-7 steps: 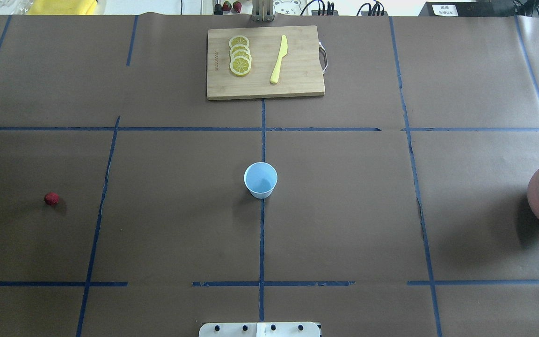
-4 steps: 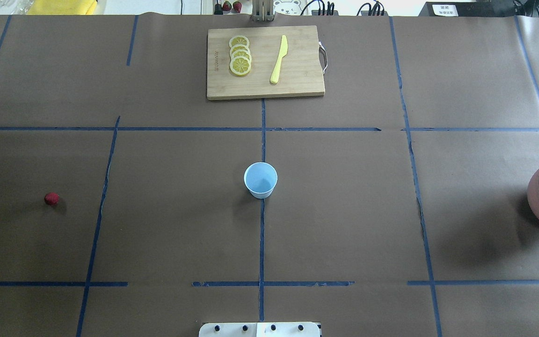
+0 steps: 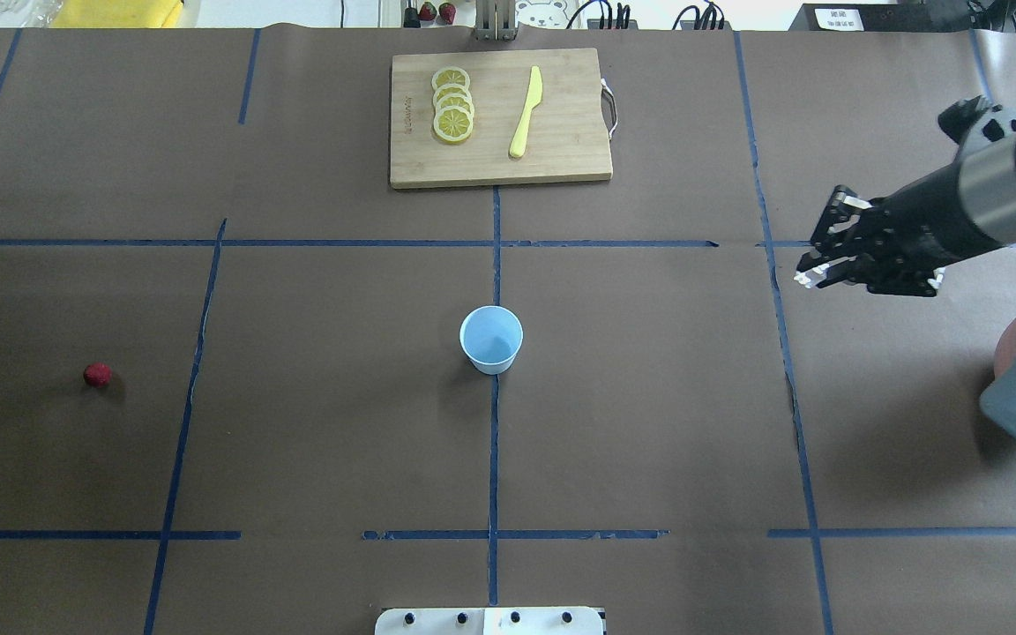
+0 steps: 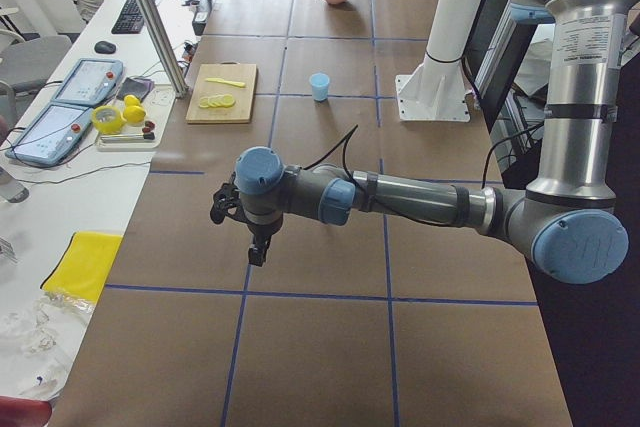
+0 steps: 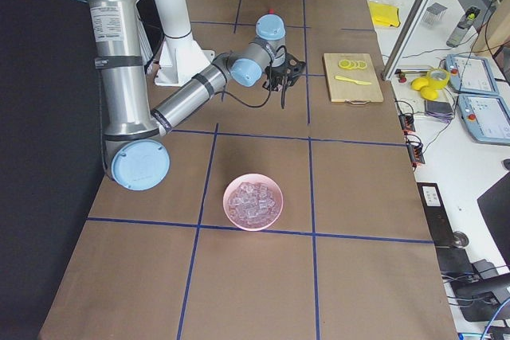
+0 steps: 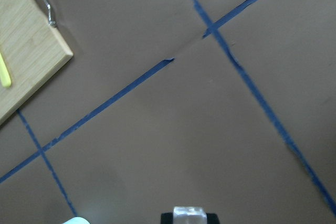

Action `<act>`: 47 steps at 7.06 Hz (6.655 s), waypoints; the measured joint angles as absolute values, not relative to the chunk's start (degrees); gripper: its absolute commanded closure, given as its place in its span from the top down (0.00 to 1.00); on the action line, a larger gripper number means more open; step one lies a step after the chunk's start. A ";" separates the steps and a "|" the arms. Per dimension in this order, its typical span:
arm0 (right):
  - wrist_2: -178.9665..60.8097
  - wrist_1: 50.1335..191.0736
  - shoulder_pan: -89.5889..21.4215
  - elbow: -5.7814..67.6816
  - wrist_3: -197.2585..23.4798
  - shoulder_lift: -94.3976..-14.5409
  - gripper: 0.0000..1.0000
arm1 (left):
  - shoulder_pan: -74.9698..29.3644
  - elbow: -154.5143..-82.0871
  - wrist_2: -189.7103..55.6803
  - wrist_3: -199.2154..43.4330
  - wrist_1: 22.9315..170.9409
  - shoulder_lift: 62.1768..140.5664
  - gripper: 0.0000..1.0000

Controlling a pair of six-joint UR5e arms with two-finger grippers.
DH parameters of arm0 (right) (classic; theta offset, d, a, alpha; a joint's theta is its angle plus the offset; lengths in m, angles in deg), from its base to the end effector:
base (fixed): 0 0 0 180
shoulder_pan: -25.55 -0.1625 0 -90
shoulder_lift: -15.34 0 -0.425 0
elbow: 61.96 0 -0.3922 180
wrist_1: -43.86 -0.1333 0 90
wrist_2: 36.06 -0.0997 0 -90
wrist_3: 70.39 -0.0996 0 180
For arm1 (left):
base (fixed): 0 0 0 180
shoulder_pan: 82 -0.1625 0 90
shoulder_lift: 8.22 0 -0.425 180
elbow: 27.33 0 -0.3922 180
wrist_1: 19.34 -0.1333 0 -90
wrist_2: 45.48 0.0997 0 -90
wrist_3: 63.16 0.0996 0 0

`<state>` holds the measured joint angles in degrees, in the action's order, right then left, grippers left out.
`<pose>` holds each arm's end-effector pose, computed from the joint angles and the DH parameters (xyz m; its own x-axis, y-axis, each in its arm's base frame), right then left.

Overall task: Put ice and strawberries in cup
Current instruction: 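Carry the held ice cube with the right gripper over the blue cup, then open the right gripper to drop the ice cube into the cup, then move the right gripper back to the pink bowl, then grasp another ice cube from the pink bowl with the right gripper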

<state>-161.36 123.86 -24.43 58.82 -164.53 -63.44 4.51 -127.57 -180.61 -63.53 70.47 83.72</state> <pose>-0.2633 -0.4313 0.2884 0.3709 0.5333 0.7603 -0.3599 0.8372 -0.4117 -0.0316 -0.5128 0.5525 0.6956 0.1836 -0.6946 -0.0551 0.9776 0.2033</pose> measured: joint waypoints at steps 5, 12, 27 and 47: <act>-144.33 138.00 -5.86 43.73 -176.85 -34.55 0.03 | 2.10 -136.29 -177.98 -64.29 64.44 80.91 1.00; -141.18 132.11 -3.75 32.79 -178.36 -29.86 0.88 | 0.45 -136.58 -180.93 -64.48 70.17 78.52 1.00; -164.00 130.80 -46.72 49.11 -86.51 -89.72 0.88 | 0.35 -136.49 -181.36 -64.74 70.47 78.49 1.00; -169.67 119.27 -47.65 33.54 -81.36 -87.89 0.00 | 0.44 -136.46 -181.59 -64.51 70.54 78.68 1.00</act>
